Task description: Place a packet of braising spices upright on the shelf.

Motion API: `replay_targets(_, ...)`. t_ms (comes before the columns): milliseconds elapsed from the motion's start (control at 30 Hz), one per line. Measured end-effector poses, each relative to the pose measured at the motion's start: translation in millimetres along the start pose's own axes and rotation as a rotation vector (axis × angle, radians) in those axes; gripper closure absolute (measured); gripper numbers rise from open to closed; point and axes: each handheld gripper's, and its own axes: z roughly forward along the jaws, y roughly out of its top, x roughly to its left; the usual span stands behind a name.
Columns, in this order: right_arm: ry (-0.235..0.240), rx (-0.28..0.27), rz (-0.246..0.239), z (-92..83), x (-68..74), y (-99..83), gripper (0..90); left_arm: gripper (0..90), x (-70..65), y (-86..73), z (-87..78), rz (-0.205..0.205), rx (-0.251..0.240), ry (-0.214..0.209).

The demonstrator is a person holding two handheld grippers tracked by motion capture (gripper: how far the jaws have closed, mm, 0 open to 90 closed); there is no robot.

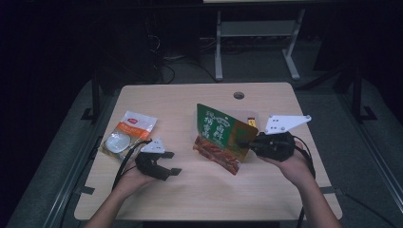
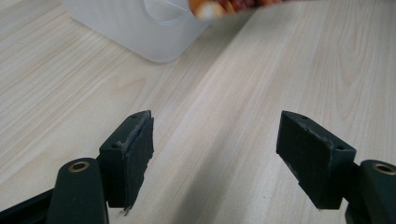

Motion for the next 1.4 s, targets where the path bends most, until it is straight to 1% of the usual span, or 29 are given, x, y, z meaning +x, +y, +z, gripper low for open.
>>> replay_targets(67,-0.017,-0.008,0.006,-3.1,-4.5,4.3,90.0,26.3,0.4,-0.1,0.3,-0.003,-0.004,-0.001)
replay_targets(100,-0.017,-0.008,0.006,-3.1,-4.5,4.3,90.0,26.2,0.4,-0.1,0.3,-0.003,-0.004,-0.001)
replay_targets(167,-0.035,-0.019,0.002,-4.4,-10.1,9.4,90.0,25.7,0.8,-0.2,0.3,-0.003,0.0,0.0)
replay_targets(333,-0.058,-0.03,0.007,-6.1,-15.7,15.9,90.0,24.6,1.6,-1.0,0.8,-0.004,0.006,0.003)
replay_targets(367,-0.076,-0.032,0.006,-5.9,-18.3,19.2,90.0,23.1,1.6,-1.2,1.3,-0.009,0.011,0.001)
replay_targets(433,-0.084,-0.03,0.008,-5.8,-19.5,20.9,90.0,22.2,2.1,-1.7,3.0,-0.006,0.02,0.001)
replay_targets(467,-0.102,-0.027,0.006,-4.9,-22.0,24.1,90.0,21.1,1.7,-1.9,3.9,-0.004,0.027,0.0)
replay_targets(500,-0.102,-0.027,0.006,-4.9,-22.0,24.1,90.0,20.3,1.7,-1.9,3.9,-0.004,0.027,0.0)
replay_targets(567,-0.122,-0.025,0.005,-2.6,-26.3,28.0,90.0,19.0,1.7,-1.9,4.5,-0.003,0.03,0.0)
replay_targets(600,-0.122,-0.025,0.005,-2.6,-26.3,28.0,90.0,19.0,1.8,-1.9,4.7,-0.003,0.029,0.002)
replay_targets(633,-0.127,-0.028,0.008,-1.8,-28.1,28.9,90.0,18.6,1.5,-2.1,4.8,-0.01,0.029,0.0)
replay_targets(700,-0.136,-0.029,0.019,-0.3,-31.9,30.1,90.0,18.1,1.9,-2.2,4.7,-0.009,0.029,0.001)
replay_targets(733,-0.145,-0.031,0.026,0.4,-35.9,30.9,90.0,18.1,2.1,-2.3,4.5,-0.009,0.03,0.002)
replay_targets(767,-0.145,-0.031,0.026,0.4,-35.9,30.9,90.0,18.1,2.1,-2.5,4.4,-0.013,0.028,0.001)
replay_targets(800,-0.157,-0.038,0.039,0.3,-39.9,31.2,90.0,18.1,2.3,-2.6,4.1,-0.014,0.027,0.002)
replay_targets(867,-0.164,-0.043,0.044,-0.1,-41.7,31.2,90.0,18.1,2.7,-2.6,3.9,-0.017,0.027,0.003)
replay_targets(933,-0.195,-0.053,0.06,-1.9,-46.2,30.4,90.0,18.0,2.9,-2.8,4.1,-0.017,0.026,0.003)
replay_targets(967,-0.195,-0.053,0.06,-1.9,-46.2,30.4,90.0,18.0,3.0,-2.8,4.1,-0.017,0.025,0.004)
replay_targets(1033,-0.219,-0.058,0.075,-3.0,-48.0,28.0,90.0,18.0,3.4,-2.8,4.2,-0.016,0.023,0.004)
replay_targets(1067,-0.249,-0.052,0.084,-3.1,-49.3,25.1,90.0,18.0,3.6,-2.7,4.3,-0.015,0.023,0.007)
replay_targets(1100,-0.249,-0.052,0.084,-3.1,-49.3,25.1,90.0,18.0,3.6,-2.7,4.3,-0.015,0.023,0.007)
replay_targets(1133,-0.267,-0.046,0.097,-3.0,-51.3,22.3,90.0,18.1,3.9,-2.9,4.5,-0.015,0.02,0.007)
replay_targets(1167,-0.267,-0.046,0.097,-3.0,-51.3,22.3,90.0,18.0,3.9,-2.9,4.5,-0.015,0.02,0.007)
replay_targets(1200,-0.286,-0.042,0.11,-3.2,-53.2,19.9,90.0,18.0,4.3,-3.0,4.5,-0.013,0.021,0.009)
replay_targets(1400,-0.312,-0.041,0.122,-4.5,-57.7,14.2,90.0,18.0,5.1,-3.5,5.4,-0.015,0.026,0.007)
